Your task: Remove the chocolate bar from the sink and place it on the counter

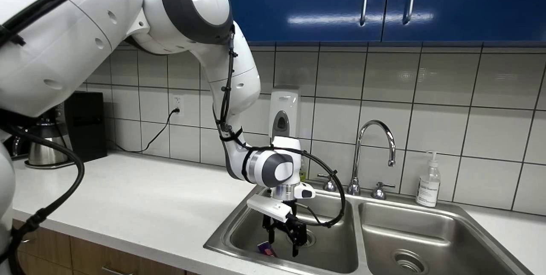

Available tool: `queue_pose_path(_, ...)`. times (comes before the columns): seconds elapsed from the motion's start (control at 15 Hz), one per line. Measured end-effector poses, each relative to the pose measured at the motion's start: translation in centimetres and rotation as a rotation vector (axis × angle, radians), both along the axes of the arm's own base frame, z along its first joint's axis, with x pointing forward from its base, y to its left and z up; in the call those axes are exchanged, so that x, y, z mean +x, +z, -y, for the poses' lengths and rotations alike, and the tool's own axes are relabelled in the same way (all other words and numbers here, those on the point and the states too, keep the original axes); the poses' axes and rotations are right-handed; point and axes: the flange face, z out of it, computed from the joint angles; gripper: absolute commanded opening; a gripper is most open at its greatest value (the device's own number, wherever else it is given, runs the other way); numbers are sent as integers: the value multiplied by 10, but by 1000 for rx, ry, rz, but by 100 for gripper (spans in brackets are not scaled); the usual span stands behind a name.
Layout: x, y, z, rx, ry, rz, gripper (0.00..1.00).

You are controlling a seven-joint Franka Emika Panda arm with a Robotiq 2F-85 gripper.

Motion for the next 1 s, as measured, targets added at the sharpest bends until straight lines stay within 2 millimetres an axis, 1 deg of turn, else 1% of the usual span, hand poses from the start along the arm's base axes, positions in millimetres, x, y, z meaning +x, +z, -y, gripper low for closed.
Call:
queue_pose_path(0.2,1,0,-3,1,-1,-1,100)
queue_pose_path(0.73,6,-4,-30,3,-6,-7,100)
queue_pose_path(1.0,6,-5,-32,3,-7,-9,100)
